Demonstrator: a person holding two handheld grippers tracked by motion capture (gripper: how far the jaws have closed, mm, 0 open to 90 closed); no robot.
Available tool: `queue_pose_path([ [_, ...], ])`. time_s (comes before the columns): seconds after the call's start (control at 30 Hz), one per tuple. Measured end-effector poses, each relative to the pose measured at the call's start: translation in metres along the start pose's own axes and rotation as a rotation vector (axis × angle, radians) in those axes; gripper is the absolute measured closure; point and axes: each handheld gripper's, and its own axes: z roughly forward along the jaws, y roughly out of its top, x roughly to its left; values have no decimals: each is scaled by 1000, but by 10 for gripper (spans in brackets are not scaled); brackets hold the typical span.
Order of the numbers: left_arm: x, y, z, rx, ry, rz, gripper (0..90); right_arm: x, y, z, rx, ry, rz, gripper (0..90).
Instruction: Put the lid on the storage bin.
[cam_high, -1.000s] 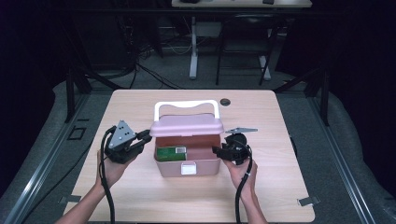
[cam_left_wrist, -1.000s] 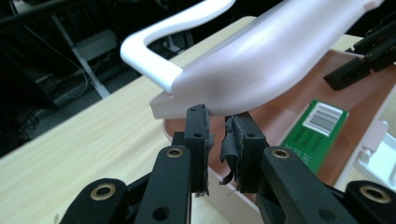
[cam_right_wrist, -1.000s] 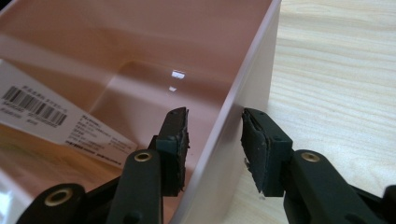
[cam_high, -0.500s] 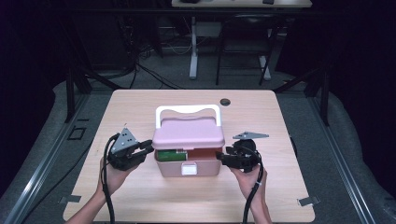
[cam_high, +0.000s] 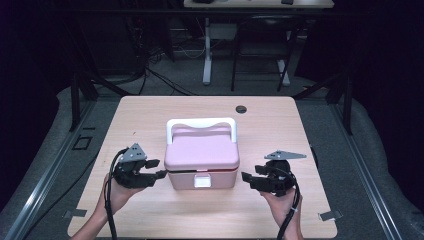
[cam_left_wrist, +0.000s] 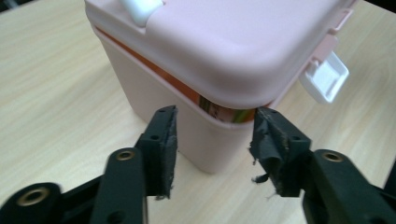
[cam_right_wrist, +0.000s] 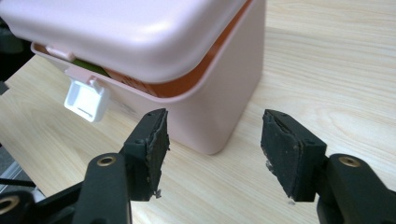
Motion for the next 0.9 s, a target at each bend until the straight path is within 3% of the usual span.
queue_pose_path([
  [0.07,2,-3,-3,-9,10,-10,442,-4,-2,-2,-1,-20,-1,391],
  [0.33,10,-24,-3,73,25,-26,341,-24,-18,-3,19,-96,5,328],
  [0.47,18,-41,4,124,80,-37,273,-38,-27,2,35,-128,12,253],
  [0.6,32,-58,12,161,100,-87,177,-49,-37,10,42,-159,24,161],
  [0.73,47,-76,19,167,122,-148,109,-61,-46,17,36,-181,29,126],
  [0.9,57,-91,24,194,160,-184,34,-72,-55,25,39,-205,42,71],
])
